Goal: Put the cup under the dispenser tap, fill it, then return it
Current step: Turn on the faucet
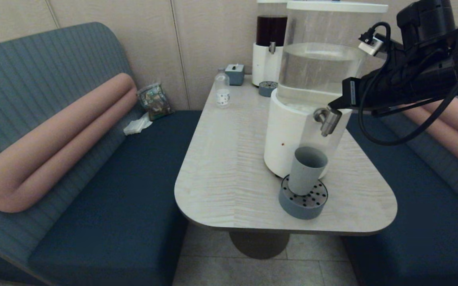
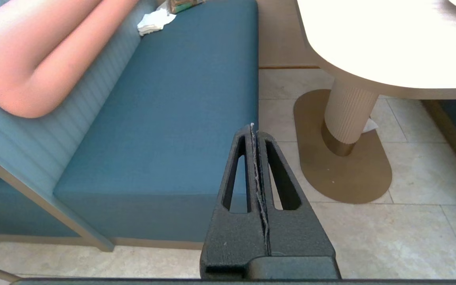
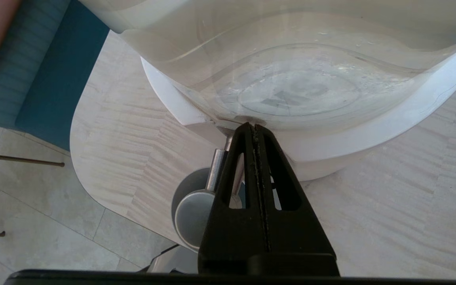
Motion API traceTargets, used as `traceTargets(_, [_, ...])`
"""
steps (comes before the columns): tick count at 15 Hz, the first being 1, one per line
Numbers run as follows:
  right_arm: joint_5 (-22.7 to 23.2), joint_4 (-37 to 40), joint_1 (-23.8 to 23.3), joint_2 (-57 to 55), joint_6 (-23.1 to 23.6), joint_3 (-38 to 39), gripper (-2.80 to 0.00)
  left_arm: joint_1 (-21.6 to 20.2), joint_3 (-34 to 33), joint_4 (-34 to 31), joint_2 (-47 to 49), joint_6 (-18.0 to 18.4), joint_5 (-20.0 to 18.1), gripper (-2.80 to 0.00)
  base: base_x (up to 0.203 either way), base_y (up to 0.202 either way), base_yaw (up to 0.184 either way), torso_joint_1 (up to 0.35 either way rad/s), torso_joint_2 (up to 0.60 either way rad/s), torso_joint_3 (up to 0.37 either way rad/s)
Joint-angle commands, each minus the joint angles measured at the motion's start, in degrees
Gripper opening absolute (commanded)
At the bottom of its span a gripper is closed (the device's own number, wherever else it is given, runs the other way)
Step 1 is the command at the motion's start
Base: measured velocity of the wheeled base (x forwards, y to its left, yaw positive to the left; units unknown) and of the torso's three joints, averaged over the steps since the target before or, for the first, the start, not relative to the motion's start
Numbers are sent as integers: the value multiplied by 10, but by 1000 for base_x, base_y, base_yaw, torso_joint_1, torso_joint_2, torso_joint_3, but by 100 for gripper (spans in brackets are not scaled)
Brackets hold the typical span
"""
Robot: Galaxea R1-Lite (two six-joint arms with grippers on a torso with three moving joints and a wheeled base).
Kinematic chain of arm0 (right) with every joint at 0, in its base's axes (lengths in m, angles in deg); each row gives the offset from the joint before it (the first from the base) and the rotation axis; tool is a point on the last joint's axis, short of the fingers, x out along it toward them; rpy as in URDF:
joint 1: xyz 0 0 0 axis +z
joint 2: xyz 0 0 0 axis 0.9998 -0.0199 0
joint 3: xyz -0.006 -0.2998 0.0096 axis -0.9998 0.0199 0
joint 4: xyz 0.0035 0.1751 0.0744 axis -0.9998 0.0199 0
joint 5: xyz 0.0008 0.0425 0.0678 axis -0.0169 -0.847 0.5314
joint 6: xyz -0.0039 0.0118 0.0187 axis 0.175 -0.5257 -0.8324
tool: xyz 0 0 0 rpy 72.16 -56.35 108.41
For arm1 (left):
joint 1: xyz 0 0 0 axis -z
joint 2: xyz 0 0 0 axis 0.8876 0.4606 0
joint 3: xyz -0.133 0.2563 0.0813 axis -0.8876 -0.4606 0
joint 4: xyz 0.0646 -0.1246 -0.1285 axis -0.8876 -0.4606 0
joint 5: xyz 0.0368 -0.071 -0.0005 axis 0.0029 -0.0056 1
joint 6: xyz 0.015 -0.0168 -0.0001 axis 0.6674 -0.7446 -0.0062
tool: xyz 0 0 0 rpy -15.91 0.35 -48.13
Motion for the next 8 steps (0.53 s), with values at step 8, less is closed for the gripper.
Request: traceTargets(8, [4,-1,4,2,0,-1,-280,0,-1,0,1,0,0,-280,0,0,0,0,0,0])
